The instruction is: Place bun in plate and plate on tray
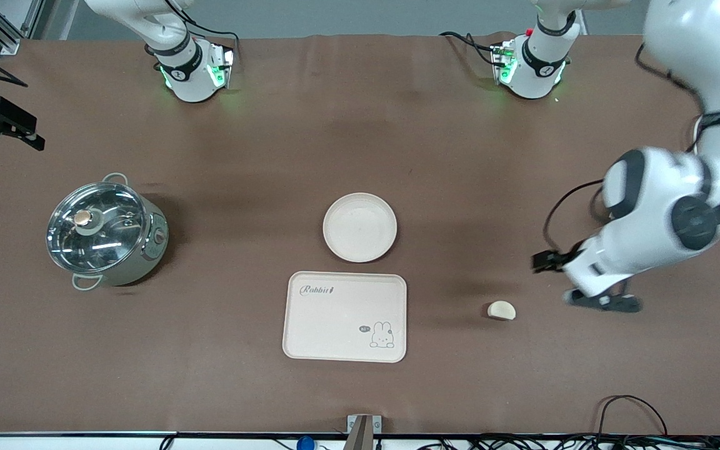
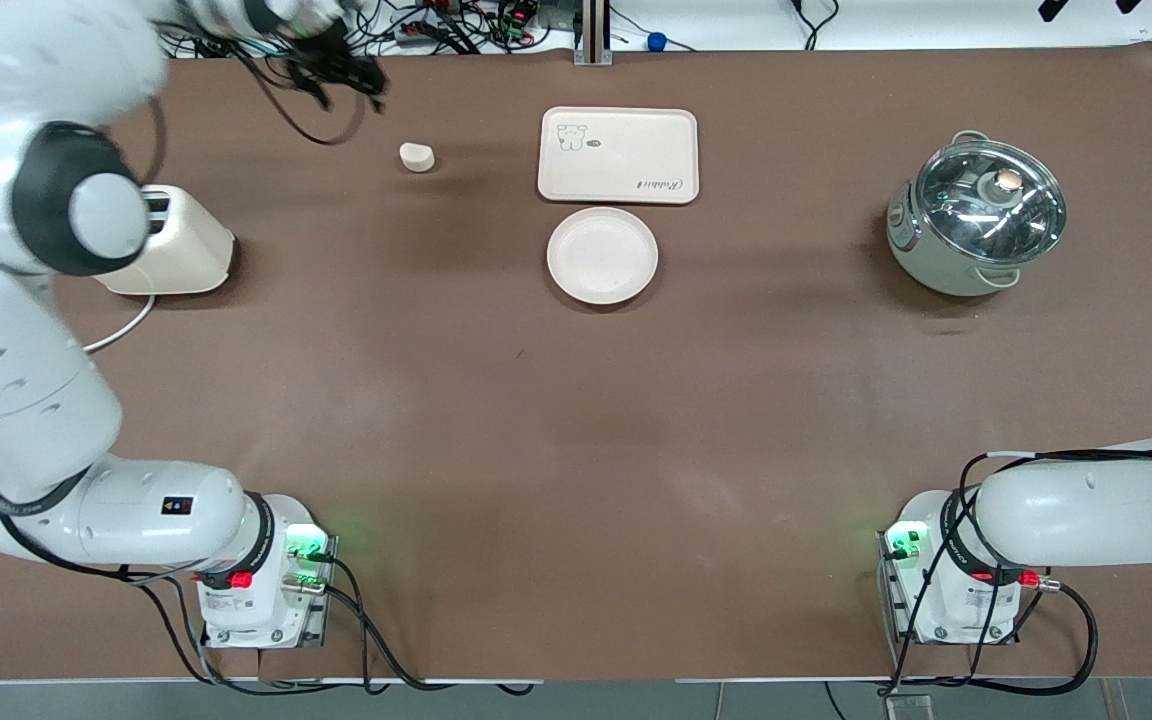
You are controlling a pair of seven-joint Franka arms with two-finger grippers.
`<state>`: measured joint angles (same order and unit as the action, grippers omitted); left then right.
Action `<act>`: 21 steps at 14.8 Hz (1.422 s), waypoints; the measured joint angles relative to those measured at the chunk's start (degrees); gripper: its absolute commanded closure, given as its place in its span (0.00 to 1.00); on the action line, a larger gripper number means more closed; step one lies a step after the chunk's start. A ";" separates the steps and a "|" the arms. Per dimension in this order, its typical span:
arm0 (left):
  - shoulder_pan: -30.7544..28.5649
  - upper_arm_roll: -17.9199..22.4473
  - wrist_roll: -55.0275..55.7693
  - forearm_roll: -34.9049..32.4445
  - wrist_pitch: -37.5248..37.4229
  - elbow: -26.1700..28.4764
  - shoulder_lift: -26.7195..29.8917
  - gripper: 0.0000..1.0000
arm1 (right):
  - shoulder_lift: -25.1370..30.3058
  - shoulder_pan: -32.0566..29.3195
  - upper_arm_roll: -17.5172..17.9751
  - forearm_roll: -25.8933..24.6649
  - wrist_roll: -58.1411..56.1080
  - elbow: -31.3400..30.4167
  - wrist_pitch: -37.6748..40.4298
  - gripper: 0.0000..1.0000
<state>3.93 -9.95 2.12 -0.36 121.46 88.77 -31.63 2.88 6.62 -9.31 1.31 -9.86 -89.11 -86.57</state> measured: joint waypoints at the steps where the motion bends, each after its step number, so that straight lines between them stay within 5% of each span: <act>1: 1.40 -0.06 -0.81 -0.01 4.28 -0.13 -2.89 0.00 | -0.76 0.21 0.10 0.02 0.00 -0.02 -1.04 0.00; 5: 3.13 -0.05 -7.37 -0.01 12.82 -0.85 -10.31 0.00 | -4.79 2.01 0.35 1.74 0.07 -0.04 -5.04 0.00; 11: 1.75 0.39 -11.04 -2.67 16.24 -1.49 -13.02 0.00 | -11.43 5.13 0.46 7.45 0.10 -0.07 -8.73 0.00; 16: 1.86 0.39 -11.49 -2.85 18.03 -1.63 -14.63 0.74 | -19.40 11.22 0.67 8.28 0.68 -0.05 -14.71 0.00; 21: 1.84 0.37 -11.86 -2.91 18.03 -2.29 -14.61 0.97 | -25.97 15.76 0.76 11.72 0.83 0.39 -17.07 0.00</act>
<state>5.77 -9.58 -9.74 -3.27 139.49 86.48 -46.23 -23.09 22.38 -8.55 13.03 -9.03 -88.72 -103.63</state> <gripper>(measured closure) 0.718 0.000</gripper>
